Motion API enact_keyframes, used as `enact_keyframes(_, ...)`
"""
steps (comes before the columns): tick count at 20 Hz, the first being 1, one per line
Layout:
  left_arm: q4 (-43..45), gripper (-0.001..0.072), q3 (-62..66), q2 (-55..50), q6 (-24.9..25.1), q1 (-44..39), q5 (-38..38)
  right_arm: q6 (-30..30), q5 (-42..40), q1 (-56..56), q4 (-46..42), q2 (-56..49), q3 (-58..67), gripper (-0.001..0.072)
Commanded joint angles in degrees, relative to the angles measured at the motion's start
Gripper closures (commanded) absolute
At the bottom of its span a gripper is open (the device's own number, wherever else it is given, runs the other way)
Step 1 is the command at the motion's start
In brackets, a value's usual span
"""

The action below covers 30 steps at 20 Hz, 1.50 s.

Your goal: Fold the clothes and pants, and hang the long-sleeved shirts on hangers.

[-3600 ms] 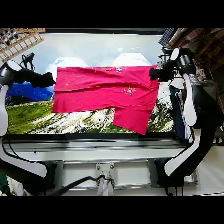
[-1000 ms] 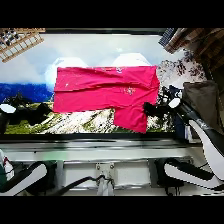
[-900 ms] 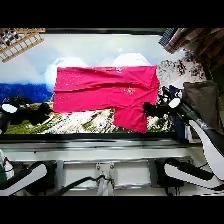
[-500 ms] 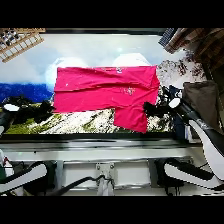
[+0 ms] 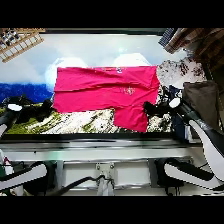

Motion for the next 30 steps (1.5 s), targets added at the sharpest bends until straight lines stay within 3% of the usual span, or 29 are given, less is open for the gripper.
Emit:
enact_keyframes(1, 0.17, 0.0703, 0.2, 1.16, 4.0, 0.85, -1.25, -0.9, 1.42, 0.0, 0.26, 1.79, 0.04, 0.0681)
enact_keyframes(7, 8.02, 0.0705, 0.15, 10.49, 4.9, 7.39, -9.86, -0.94, 11.93, 0.0, -2.95, 10.32, -0.68, 0.0682)
enact_keyframes(13, 13.18, 0.0705, 0.04, 21.29, 4.92, 7.58, -21.73, -0.66, 24.44, 2.56, -2.86, 26.23, -5.57, 0.0681)
enact_keyframes(17, 19.54, 0.0706, 0.04, 30.1, 3.37, 7.06, -23.74, 2.8, 27.56, 4.28, -3.34, 36.98, -7.08, 0.0681)
enact_keyframes(20, 19.26, 0.0705, 0.04, 30.86, 3.13, 5.51, -21.33, 2.78, 25.29, 4.22, -6.64, 39.45, -7.08, 0.0681)
enact_keyframes(24, 11.65, 0.0705, 0.13, 28.61, 3.45, 5.11, -9.55, 2.38, 14.49, 4.22, -7.26, 34.73, -6.32, 0.0682)
enact_keyframes(30, 6.75, 0.0706, 6.73, 16.55, 4.76, -2.08, 5.14, -3.34, 9.81, 4.22, -6.93, 11.15, 9.88, 0.0682)
